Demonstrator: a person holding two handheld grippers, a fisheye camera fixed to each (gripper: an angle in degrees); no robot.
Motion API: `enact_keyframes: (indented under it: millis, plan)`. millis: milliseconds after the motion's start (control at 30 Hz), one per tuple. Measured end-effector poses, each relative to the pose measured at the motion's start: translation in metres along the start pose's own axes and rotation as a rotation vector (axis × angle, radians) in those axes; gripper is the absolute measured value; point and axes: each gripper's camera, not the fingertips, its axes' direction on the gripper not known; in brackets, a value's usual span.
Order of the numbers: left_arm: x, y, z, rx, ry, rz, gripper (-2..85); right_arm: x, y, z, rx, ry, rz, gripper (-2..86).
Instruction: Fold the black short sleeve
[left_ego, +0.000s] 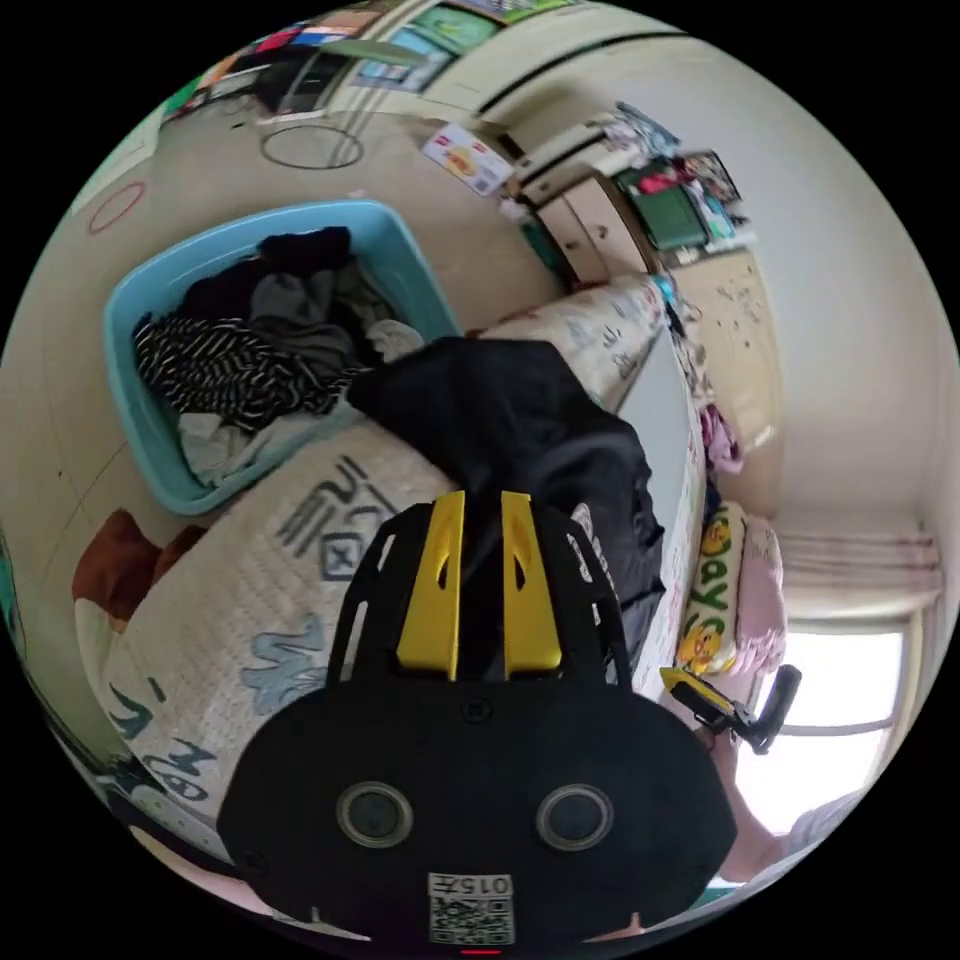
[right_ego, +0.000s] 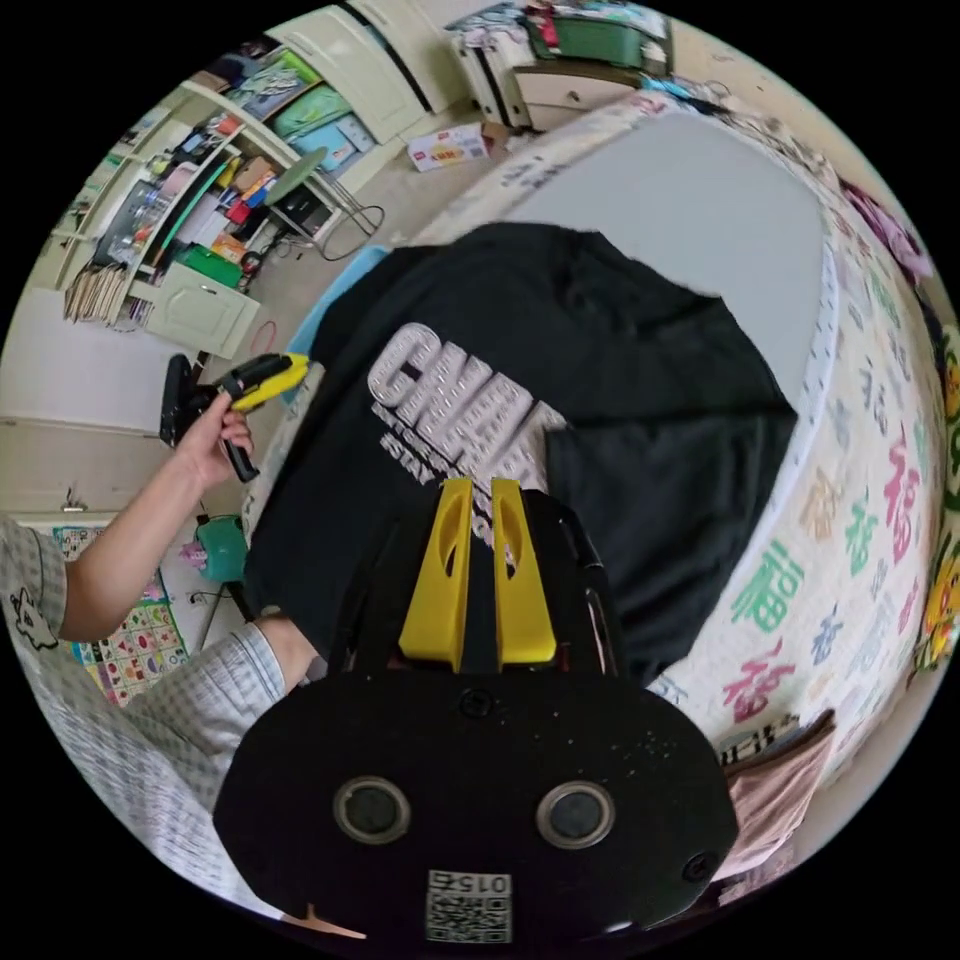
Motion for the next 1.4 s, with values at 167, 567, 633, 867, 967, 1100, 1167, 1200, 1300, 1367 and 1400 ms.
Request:
enact_keyframes:
  millis: [167, 567, 633, 867, 967, 1100, 1167, 1200, 1300, 1367, 1400]
  plan:
    - [-0.095, -0.031, -0.003, 0.059, 0.089, -0.22, 12.3, -0.062, -0.127, 0.052, 0.029, -0.045, -0.157, 5.6]
    - [-0.094, -0.018, 0.021, -0.079, 0.365, -0.074, -0.5, -0.165, -0.348, 0.151, -0.125, -0.033, -0.38, 7.7]
    - [-0.079, 0.001, 0.028, -0.148, 0.384, -0.023, -0.6, -0.173, -0.357, 0.169, -0.209, -0.01, -0.429, 8.0]
    - [-0.07, 0.036, 0.067, -0.282, 0.365, 0.026, -0.6, -0.189, -0.338, 0.265, -0.646, 0.2, -0.636, 10.8]
    - [-0.067, 0.041, 0.075, -0.304, 0.362, 0.046, -0.6, -0.178, -0.327, 0.288, -0.776, 0.276, -0.664, 11.3]
    - [-0.056, 0.047, 0.083, -0.339, 0.358, 0.085, -0.6, -0.16, -0.311, 0.294, -0.879, 0.309, -0.7, 6.4]
    - [-0.051, 0.048, 0.082, -0.336, 0.335, 0.105, -0.6, -0.151, -0.308, 0.283, -0.849, 0.284, -0.71, 3.7]
    - [-0.047, 0.048, 0.077, -0.321, 0.305, 0.124, -0.6, -0.143, -0.309, 0.267, -0.799, 0.233, -0.692, 2.8]
    - [-0.03, 0.044, 0.058, -0.259, 0.262, 0.207, -0.6, -0.114, -0.311, 0.201, -0.553, 0.07, -0.595, 1.9]
    - [-0.014, 0.043, 0.046, -0.221, 0.241, 0.286, -0.5, -0.087, -0.299, 0.155, -0.37, -0.025, -0.543, 1.6]
    - [-0.001, 0.045, 0.039, -0.194, 0.205, 0.353, -0.5, -0.065, -0.285, 0.131, -0.275, -0.072, -0.5, 1.6]
